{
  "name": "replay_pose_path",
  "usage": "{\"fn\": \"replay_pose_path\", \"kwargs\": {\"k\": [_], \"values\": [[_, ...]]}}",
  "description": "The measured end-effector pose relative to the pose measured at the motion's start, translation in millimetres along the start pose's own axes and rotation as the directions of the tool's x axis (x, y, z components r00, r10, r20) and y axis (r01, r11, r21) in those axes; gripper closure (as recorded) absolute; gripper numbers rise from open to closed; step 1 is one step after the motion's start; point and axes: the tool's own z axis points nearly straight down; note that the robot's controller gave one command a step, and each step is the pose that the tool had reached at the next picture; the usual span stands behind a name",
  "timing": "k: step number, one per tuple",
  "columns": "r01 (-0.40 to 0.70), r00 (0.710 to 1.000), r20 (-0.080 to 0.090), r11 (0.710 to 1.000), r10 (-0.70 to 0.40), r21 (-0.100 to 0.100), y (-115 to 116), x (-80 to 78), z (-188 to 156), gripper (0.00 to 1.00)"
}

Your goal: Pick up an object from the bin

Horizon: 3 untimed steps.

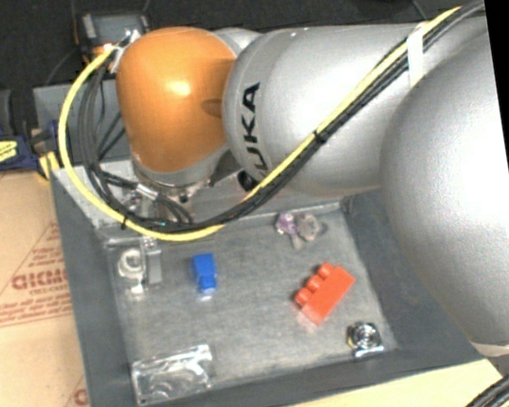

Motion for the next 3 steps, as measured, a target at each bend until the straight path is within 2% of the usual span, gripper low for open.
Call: {"fn": "replay_pose_path", "kwargs": {"k": [1,2,3], "values": [[-0.117,0.993,0.002,0.993,0.117,0.003,-37.3,-32.0,81.0,0.00],[-0.042,0.999,0.000,0.999,0.042,0.003,-20.9,-42.8,164.1,0.00],[-0.046,0.999,0.009,0.999,0.046,-0.002,-20.2,-45.7,157.6,1.00]]}}
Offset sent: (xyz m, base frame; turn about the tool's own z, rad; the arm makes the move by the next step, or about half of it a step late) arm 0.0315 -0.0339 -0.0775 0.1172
